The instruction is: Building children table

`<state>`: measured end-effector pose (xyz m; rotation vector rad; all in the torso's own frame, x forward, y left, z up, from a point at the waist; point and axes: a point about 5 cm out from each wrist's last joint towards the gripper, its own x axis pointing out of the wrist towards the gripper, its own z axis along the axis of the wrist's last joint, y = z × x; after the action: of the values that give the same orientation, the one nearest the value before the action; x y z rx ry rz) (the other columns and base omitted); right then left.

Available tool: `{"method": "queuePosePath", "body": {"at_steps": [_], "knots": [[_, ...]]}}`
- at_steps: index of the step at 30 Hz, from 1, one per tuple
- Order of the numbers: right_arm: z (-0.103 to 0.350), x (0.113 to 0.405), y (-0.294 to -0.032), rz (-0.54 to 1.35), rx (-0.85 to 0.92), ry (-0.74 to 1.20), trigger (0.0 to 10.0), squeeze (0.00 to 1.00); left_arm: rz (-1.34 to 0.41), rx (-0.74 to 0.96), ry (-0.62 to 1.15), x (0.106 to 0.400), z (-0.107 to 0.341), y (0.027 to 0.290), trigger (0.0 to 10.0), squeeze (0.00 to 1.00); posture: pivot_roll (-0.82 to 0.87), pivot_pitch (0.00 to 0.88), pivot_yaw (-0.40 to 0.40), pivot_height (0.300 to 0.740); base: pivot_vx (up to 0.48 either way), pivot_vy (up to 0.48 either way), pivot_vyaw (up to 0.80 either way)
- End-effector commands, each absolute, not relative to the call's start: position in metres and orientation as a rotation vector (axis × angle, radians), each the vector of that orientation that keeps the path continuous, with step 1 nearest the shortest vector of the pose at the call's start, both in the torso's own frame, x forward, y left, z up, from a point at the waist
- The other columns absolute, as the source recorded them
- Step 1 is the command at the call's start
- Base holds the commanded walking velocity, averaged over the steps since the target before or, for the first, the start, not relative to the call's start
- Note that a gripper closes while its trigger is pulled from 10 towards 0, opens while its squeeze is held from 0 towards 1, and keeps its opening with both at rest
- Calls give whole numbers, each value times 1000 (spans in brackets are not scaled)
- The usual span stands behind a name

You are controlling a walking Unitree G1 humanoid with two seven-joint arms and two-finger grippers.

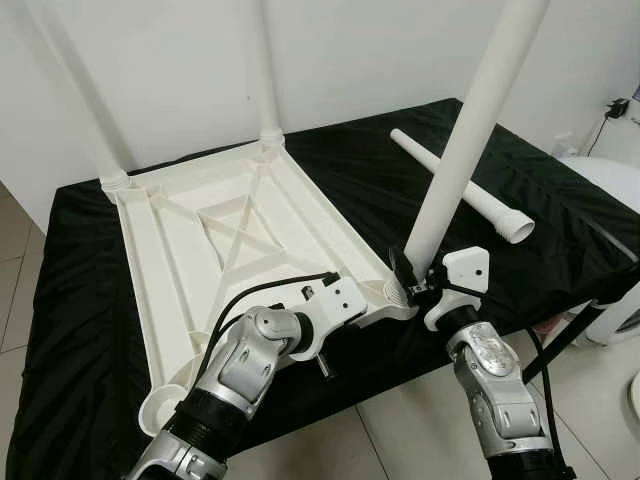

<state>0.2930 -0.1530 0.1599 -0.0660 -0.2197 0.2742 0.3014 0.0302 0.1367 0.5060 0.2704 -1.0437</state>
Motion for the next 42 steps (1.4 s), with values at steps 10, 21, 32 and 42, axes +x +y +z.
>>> {"method": "queuePosePath", "body": {"at_steps": [10,21,32,42], "knots": [[123,291,-153,229,-59,-29,10000,0,-964,505,84,307,170,27,10000,0,-122,65,94,740,0,0,0],[132,300,-144,181,-24,-37,10000,0,-963,502,84,306,171,27,10000,0,-117,65,92,740,0,0,0],[138,305,-140,175,-35,-60,10000,0,-960,496,82,305,171,26,10000,0,-115,65,87,740,0,0,0],[139,299,-144,125,-41,-72,10000,0,-959,488,81,305,173,26,10000,0,-120,68,87,740,0,0,0]]}}
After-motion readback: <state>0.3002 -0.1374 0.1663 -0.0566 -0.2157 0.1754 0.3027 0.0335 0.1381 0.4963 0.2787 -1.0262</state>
